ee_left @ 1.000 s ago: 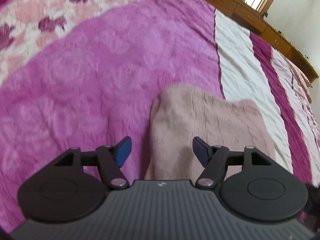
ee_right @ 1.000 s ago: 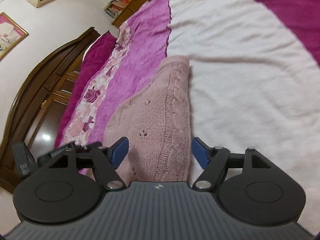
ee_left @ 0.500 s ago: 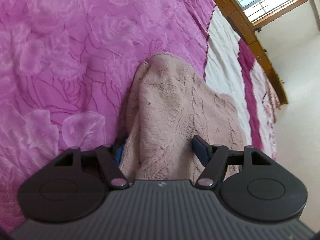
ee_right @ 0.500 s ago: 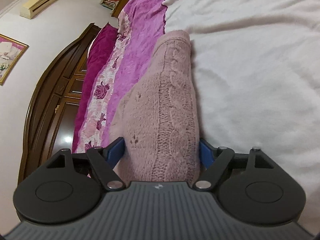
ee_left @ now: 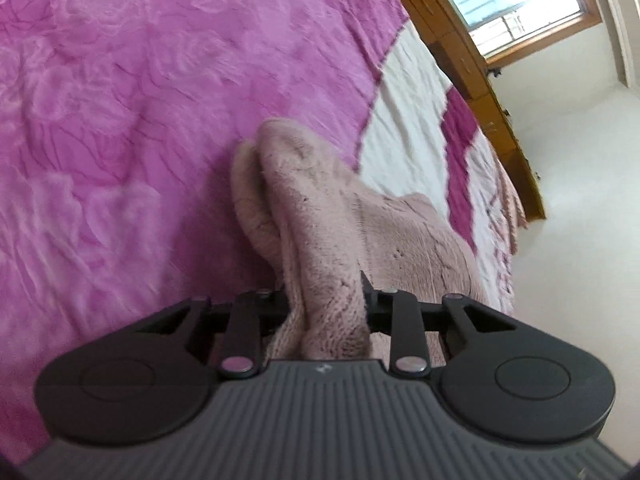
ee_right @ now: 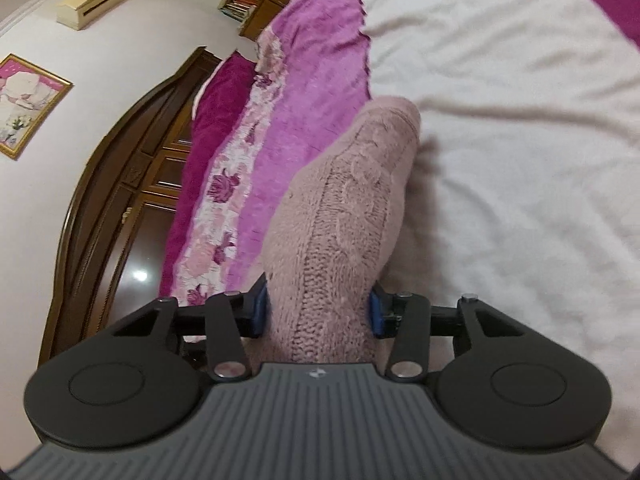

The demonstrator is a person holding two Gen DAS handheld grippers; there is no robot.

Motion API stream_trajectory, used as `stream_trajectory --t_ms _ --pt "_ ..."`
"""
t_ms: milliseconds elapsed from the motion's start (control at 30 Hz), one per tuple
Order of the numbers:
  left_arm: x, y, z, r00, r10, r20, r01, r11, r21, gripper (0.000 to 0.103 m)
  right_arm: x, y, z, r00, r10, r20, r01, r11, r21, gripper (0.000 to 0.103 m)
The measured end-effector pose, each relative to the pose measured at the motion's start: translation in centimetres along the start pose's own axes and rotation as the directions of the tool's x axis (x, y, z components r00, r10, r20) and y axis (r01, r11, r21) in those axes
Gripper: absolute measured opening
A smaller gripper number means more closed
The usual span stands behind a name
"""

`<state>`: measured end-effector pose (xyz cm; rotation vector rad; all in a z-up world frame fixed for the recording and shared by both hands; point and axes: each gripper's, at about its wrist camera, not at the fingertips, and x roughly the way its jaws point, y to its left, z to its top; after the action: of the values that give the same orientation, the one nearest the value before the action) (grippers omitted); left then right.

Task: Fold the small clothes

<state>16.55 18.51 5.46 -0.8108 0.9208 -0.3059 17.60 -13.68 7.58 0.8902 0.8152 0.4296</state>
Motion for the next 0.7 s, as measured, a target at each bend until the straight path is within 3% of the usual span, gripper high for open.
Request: stream_trajectory --t_ms 200,400,567,700 --pt "-1.0 -3.1 -3.2 0.998 -0.046 -0.044 0.047 0.999 0.011 0.029 -6.4 1.4 -0.7 1.000 -0.021 0.001 0.021 0.998 -0.051 0.051" --pt "-1.1 -5.8 -8.3 0.993 -0.048 -0.111 0.055 0.997 0.056 0.029 -13.6 -0.7 -3.0 0.999 -0.032 0.018 0.032 0.999 -0.002 0.051" --pt "-0.6 -6.8 -12.4 0.988 0.012 -0.157 0.010 0.990 0.141 0.030 -17.9 -3.8 -5.5 0.997 -0.078 0.002 0.078 0.997 0.017 0.051" --pt "0.3 -6.4 -14.6 0.981 0.117 -0.155 -0.079 0.970 0.229 0.030 -18.4 -6.6 -7.6 0.992 -0.127 -0.022 0.128 0.991 0.028 0.051"
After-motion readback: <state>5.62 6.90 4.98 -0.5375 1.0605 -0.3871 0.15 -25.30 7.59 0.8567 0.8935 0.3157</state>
